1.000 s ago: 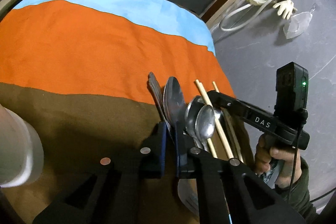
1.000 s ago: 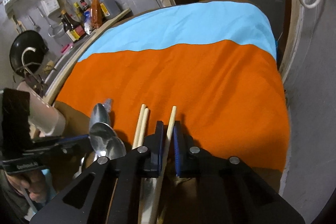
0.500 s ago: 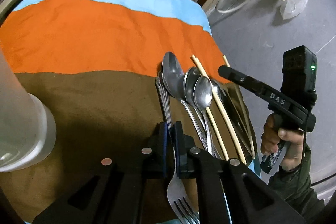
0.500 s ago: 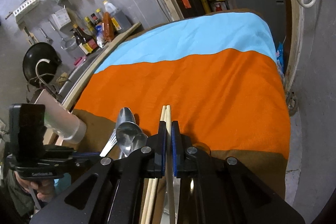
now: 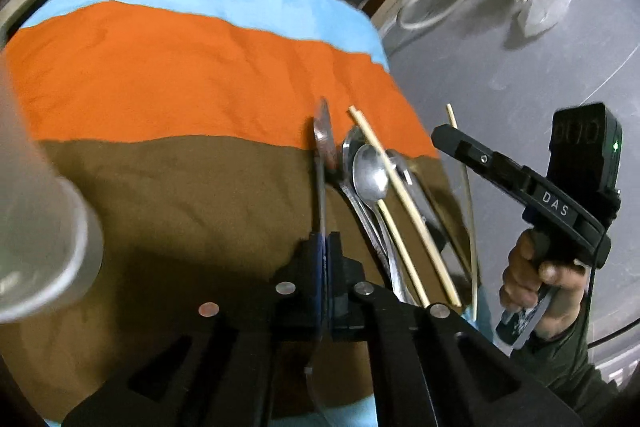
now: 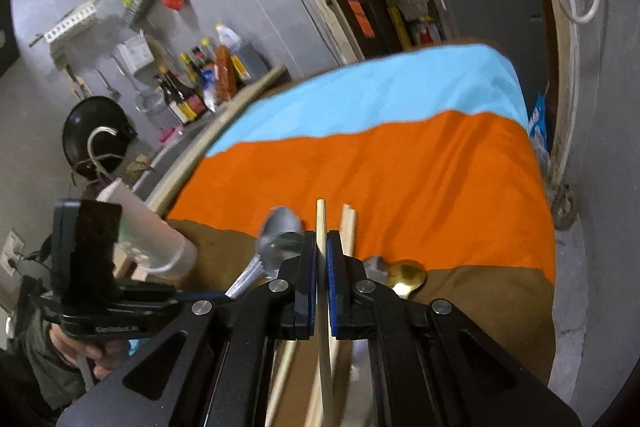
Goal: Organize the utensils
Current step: 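Lift the chopstick with the right tool and carry it to the white caddy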
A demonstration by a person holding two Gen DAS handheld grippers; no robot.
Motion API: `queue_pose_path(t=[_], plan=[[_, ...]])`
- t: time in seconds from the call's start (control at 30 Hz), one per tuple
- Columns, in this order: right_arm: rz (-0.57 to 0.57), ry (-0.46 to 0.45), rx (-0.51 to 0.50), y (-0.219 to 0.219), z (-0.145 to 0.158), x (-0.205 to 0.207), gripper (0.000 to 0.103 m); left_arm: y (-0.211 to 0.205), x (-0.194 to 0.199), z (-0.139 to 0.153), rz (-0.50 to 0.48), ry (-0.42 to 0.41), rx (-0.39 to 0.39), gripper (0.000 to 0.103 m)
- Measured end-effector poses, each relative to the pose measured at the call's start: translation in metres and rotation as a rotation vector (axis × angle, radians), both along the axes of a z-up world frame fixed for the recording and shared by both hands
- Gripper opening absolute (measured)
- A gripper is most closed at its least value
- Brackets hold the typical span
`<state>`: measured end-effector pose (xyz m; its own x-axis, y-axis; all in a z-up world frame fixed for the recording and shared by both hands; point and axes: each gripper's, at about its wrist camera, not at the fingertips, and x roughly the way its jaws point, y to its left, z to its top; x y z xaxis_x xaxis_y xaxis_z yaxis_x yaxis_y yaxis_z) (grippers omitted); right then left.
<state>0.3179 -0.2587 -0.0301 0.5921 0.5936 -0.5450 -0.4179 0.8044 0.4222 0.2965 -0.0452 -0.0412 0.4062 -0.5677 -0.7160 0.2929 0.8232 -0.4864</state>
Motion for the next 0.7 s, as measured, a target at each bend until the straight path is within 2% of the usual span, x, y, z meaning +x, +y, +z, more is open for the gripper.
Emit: queue_pose_path(t=[0.17, 0.4, 0.53, 0.7], plan=[[-0.013, -0.124, 0.023, 0.007, 0.022, -0.030, 0.002, 0.013, -0.027, 0.015, 0.035, -0.108, -0.084, 0.000], [-0.006, -0.222, 0.088, 0.026, 0.052, -0.050, 0.002, 0.045, -0.071, 0.045, 0.078, -0.263, -0.206, 0.000], [0.009, -0.298, 0.147, 0.047, 0.074, -0.054, 0.002, 0.067, -0.088, 0.073, 0.136, -0.389, -0.213, 0.000], [0.067, -0.406, 0.227, 0.094, 0.106, -0.050, 0.002, 0.100, -0.097, 0.106, 0.237, -0.530, -0.195, 0.000]])
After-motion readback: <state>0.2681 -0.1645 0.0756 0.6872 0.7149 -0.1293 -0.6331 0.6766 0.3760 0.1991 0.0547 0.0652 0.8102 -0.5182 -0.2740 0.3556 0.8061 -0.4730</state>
